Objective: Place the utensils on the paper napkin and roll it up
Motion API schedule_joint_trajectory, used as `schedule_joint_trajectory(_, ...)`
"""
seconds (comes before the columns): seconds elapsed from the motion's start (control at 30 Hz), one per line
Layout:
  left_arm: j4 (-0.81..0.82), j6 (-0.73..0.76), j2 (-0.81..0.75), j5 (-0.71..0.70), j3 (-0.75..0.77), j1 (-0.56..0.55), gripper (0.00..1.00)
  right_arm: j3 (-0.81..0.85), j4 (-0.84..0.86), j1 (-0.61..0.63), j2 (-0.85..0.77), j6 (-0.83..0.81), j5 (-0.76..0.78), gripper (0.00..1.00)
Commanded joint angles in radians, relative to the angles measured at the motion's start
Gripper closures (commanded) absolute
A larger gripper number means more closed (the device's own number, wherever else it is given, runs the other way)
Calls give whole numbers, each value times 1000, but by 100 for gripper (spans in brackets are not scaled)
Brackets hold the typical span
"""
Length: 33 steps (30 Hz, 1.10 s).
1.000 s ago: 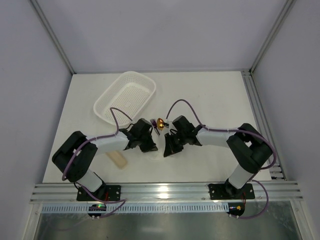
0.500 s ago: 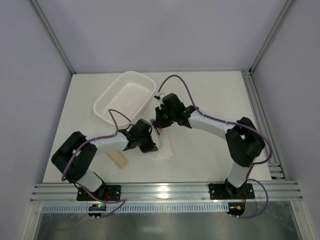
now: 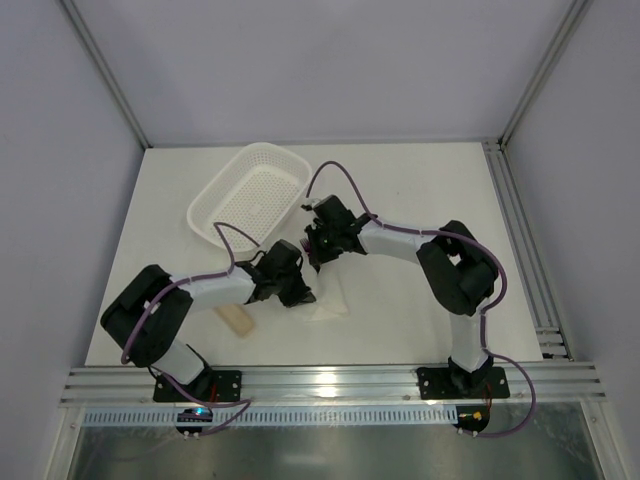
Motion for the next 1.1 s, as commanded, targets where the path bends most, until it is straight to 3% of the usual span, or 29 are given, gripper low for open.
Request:
schedule_joint_trajectory(0.0, -12, -10, 33, -22, -28, -8, 100, 37, 34, 1, 4, -25, 10, 96)
schedule_joint_trajectory(0.23, 12, -24, 65, -22, -31, -14, 100, 48, 55, 5, 21, -34, -2, 96)
schedule_joint_trajectory(0.83, 21, -48, 53, -39, -59, -28, 100, 98, -9, 10, 56, -71, 175, 96)
schedule_joint_trajectory(1.07, 23, -56, 58, -43, -57, -30, 100, 97, -11, 10, 23, -70, 130, 96)
